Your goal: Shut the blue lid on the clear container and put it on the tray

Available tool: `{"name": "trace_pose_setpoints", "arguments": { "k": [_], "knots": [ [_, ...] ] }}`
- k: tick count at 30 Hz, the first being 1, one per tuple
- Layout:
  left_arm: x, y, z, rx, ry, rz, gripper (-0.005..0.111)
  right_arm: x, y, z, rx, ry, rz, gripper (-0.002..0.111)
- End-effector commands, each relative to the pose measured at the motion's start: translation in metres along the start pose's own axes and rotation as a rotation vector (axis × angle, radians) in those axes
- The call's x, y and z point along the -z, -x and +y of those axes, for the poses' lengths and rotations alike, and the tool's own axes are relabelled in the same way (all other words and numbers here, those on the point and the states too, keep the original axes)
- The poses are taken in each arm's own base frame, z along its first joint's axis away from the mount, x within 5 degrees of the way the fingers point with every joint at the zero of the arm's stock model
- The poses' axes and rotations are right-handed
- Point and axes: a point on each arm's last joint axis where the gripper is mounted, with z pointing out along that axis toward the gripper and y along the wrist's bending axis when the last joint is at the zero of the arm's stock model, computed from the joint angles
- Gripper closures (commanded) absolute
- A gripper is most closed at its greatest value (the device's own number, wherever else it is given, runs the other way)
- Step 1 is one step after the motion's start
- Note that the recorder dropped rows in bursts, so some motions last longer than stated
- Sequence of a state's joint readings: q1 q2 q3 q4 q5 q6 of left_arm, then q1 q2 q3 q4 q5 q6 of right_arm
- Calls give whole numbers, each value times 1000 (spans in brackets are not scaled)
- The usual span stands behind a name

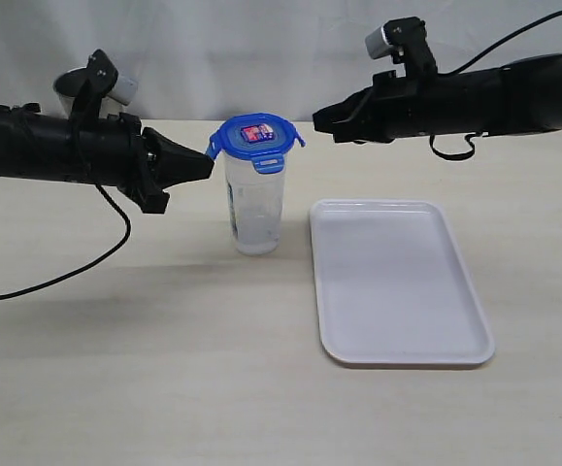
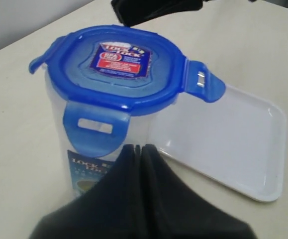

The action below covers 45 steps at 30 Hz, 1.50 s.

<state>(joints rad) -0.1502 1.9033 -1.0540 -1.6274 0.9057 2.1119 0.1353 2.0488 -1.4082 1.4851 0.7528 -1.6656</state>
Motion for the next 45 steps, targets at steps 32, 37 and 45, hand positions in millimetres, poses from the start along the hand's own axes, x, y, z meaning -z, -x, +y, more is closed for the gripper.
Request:
{"name": "trace_pose_setpoints", "arguments": {
  "k": [32, 37, 45],
  "knots": [
    [-1, 1, 11, 16, 107, -3, 107, -15, -4, 13, 81, -51, 97, 104],
    [-1, 0, 10, 9, 102, 4, 107, -14, -4, 9, 92, -97, 105, 104],
    [-1, -2, 8, -16, 83, 26, 107, -15, -2, 10, 70, -95, 87, 104]
  ]
}}
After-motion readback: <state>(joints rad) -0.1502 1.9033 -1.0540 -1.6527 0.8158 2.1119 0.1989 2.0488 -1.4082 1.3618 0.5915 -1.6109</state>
